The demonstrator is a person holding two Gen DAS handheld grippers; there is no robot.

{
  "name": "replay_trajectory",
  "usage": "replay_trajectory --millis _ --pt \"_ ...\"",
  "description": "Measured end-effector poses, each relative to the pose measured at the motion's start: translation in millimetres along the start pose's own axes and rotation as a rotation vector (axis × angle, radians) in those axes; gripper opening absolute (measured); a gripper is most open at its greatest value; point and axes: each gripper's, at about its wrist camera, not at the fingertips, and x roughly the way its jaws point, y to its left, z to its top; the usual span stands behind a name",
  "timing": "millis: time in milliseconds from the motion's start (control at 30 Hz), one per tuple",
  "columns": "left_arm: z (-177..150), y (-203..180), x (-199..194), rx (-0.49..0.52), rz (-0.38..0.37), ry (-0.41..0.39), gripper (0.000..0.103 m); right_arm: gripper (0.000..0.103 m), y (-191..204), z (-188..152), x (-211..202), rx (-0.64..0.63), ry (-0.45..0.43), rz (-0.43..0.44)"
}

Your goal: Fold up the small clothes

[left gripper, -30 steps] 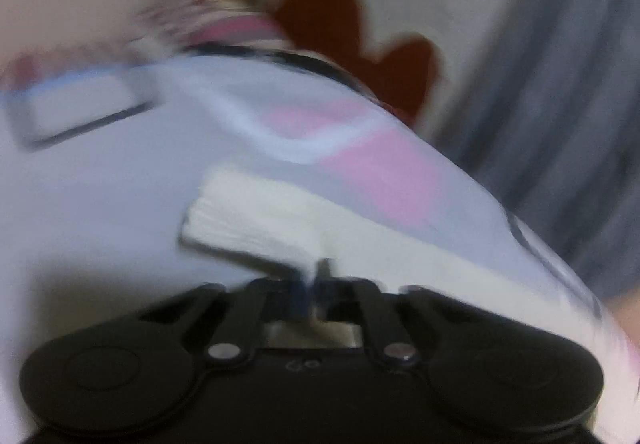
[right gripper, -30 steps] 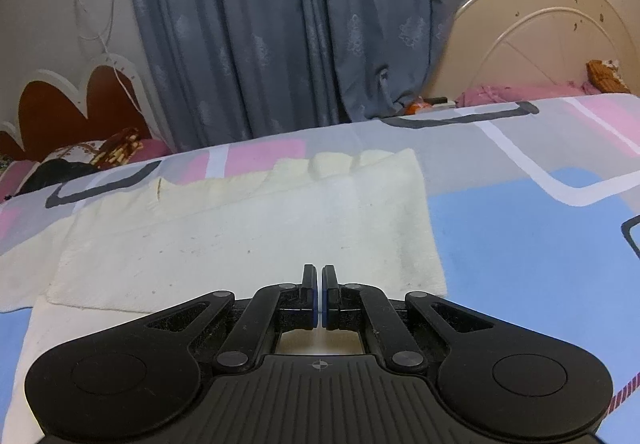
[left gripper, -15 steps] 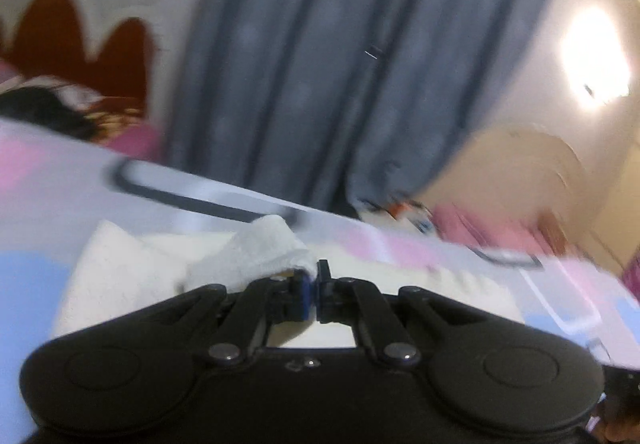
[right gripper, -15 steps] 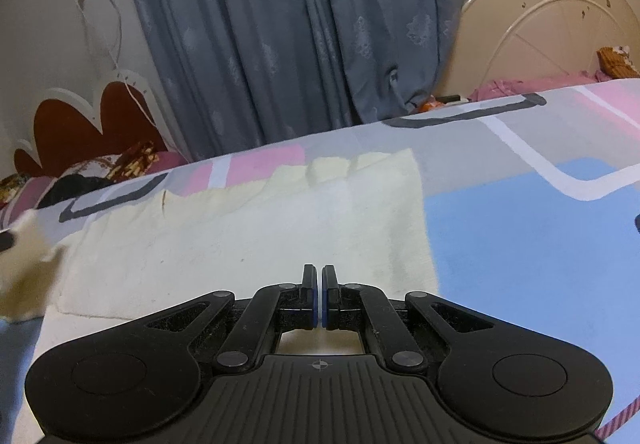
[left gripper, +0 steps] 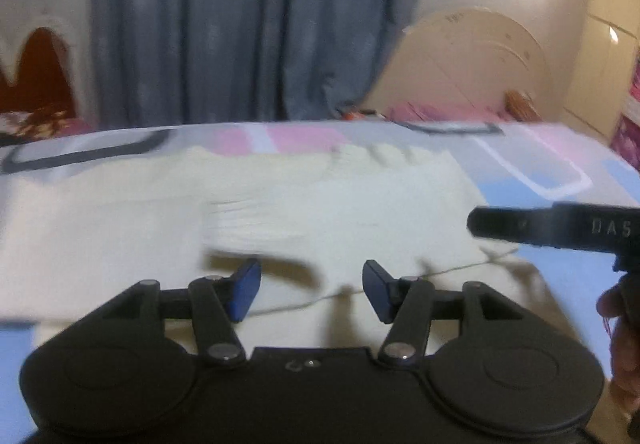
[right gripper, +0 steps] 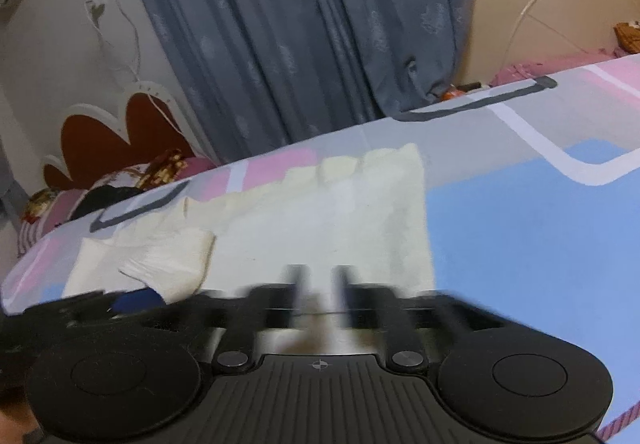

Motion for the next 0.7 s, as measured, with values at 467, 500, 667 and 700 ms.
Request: replay_trajectory --millis 467,500,667,700 --pt "-23 113 -35 -0.217 0.261 0.040 0.053 0.052 137 -34 65 -0.541 0.075 0.079" --pt "-18 111 -28 -0.213 0.261 0.043 0.053 0.052 146 -38 71 -0.602 0.070 0.055" --pt "-14 114 -24 -0.206 0.259 0.029 0.052 0.001 153 -42 92 -0.718 0.091 -0.004" --pt "-13 115 -22 -0.211 0.257 0.028 0.052 0.001 147 -34 87 -0.673 0.066 0.000"
